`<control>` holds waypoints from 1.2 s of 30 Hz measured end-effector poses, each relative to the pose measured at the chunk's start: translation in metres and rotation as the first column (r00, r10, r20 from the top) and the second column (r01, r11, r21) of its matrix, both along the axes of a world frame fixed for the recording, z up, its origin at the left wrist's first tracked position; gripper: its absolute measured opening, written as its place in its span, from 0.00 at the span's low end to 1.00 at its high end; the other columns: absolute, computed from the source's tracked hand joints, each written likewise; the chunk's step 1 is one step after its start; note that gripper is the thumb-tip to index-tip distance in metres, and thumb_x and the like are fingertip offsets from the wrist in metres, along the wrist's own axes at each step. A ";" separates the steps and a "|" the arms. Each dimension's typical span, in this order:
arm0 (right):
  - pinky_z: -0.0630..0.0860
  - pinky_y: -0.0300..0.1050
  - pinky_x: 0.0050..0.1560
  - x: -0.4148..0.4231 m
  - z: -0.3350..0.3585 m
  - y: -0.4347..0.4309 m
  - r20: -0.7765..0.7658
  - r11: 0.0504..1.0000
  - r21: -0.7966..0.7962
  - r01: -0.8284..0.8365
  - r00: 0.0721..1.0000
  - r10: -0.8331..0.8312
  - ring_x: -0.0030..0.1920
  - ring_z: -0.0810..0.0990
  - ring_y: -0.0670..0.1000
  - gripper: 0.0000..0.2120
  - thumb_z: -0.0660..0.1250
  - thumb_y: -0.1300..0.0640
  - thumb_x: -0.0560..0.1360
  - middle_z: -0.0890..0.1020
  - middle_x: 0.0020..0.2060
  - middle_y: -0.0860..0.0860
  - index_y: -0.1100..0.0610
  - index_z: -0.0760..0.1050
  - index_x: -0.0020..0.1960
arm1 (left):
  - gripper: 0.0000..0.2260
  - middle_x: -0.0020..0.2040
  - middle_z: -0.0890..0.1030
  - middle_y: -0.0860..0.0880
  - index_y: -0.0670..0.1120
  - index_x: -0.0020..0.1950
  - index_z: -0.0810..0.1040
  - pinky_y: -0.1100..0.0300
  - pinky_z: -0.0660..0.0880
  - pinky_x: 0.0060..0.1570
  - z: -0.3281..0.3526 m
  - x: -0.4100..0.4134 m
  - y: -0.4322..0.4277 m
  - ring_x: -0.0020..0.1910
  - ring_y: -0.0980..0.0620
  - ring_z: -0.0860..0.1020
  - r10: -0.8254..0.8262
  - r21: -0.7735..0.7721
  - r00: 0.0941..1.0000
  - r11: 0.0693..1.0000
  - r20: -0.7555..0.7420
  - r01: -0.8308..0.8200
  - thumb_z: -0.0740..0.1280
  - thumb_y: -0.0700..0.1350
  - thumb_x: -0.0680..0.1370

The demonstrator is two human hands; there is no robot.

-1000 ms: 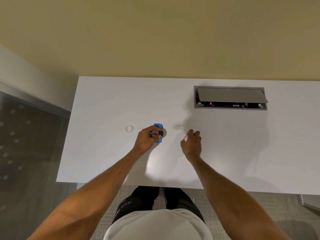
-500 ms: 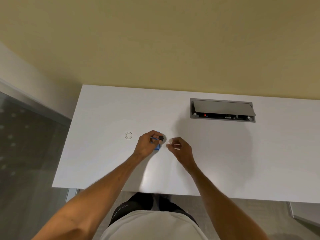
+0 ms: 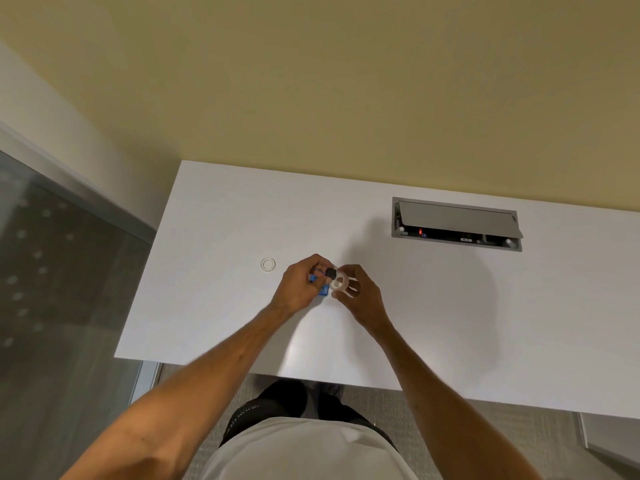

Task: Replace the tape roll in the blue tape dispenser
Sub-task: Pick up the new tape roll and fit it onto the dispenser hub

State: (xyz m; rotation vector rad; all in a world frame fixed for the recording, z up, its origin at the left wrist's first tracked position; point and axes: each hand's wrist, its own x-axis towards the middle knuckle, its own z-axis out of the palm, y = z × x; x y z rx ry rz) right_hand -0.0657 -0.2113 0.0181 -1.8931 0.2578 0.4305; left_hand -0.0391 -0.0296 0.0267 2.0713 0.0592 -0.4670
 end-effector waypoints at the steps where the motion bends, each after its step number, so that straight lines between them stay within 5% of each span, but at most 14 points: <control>1: 0.83 0.60 0.67 0.000 0.000 0.001 0.003 1.000 -0.004 -0.005 1.000 0.005 0.62 0.85 0.57 0.20 0.77 0.65 0.77 0.85 0.61 0.55 0.59 0.76 0.66 | 0.12 0.55 0.87 0.50 0.46 0.61 0.84 0.47 0.82 0.65 0.000 0.000 0.000 0.59 0.46 0.85 -0.007 0.001 1.000 1.000 0.012 0.007 0.69 0.35 0.81; 16: 0.81 0.55 0.69 0.001 -0.001 0.010 0.095 0.998 -0.050 -0.026 0.995 0.031 0.63 0.84 0.54 0.21 0.76 0.65 0.77 0.85 0.61 0.52 0.57 0.78 0.68 | 0.10 0.57 0.87 0.50 0.46 0.62 0.84 0.49 0.82 0.64 -0.005 0.001 0.007 0.57 0.48 0.85 -0.046 0.057 0.997 0.997 0.057 0.043 0.72 0.38 0.81; 18: 0.81 0.49 0.67 0.001 -0.001 0.012 0.102 0.998 -0.058 -0.024 0.994 0.030 0.63 0.83 0.54 0.21 0.77 0.65 0.77 0.85 0.62 0.52 0.57 0.78 0.68 | 0.11 0.58 0.87 0.50 0.47 0.63 0.84 0.50 0.82 0.64 -0.004 0.001 0.007 0.59 0.48 0.84 -0.058 0.085 0.996 0.995 0.071 0.052 0.72 0.38 0.82; 21: 0.77 0.26 0.56 0.002 -0.002 0.013 0.118 0.997 -0.074 -0.024 0.992 0.033 0.62 0.83 0.53 0.21 0.77 0.63 0.77 0.85 0.62 0.51 0.57 0.78 0.68 | 0.12 0.60 0.85 0.51 0.46 0.64 0.84 0.50 0.81 0.65 -0.003 0.001 0.007 0.61 0.48 0.83 -0.077 0.115 0.993 0.991 0.094 0.066 0.71 0.38 0.82; 23: 0.75 0.22 0.54 0.002 -0.002 0.014 0.123 0.997 -0.077 -0.027 0.992 0.036 0.62 0.83 0.52 0.21 0.77 0.63 0.77 0.85 0.63 0.51 0.57 0.78 0.69 | 0.11 0.57 0.82 0.55 0.46 0.64 0.84 0.51 0.81 0.64 -0.004 0.001 0.009 0.60 0.49 0.82 -0.094 0.133 0.990 0.988 0.110 0.079 0.71 0.38 0.82; 36: 0.80 0.50 0.64 0.002 -0.003 0.010 0.096 0.991 -0.123 -0.053 0.993 0.065 0.63 0.83 0.54 0.22 0.78 0.60 0.77 0.85 0.64 0.52 0.57 0.78 0.70 | 0.11 0.62 0.85 0.48 0.45 0.64 0.84 0.59 0.77 0.61 -0.007 -0.001 0.005 0.56 0.53 0.79 -0.125 0.193 0.986 0.976 0.110 0.102 0.71 0.38 0.82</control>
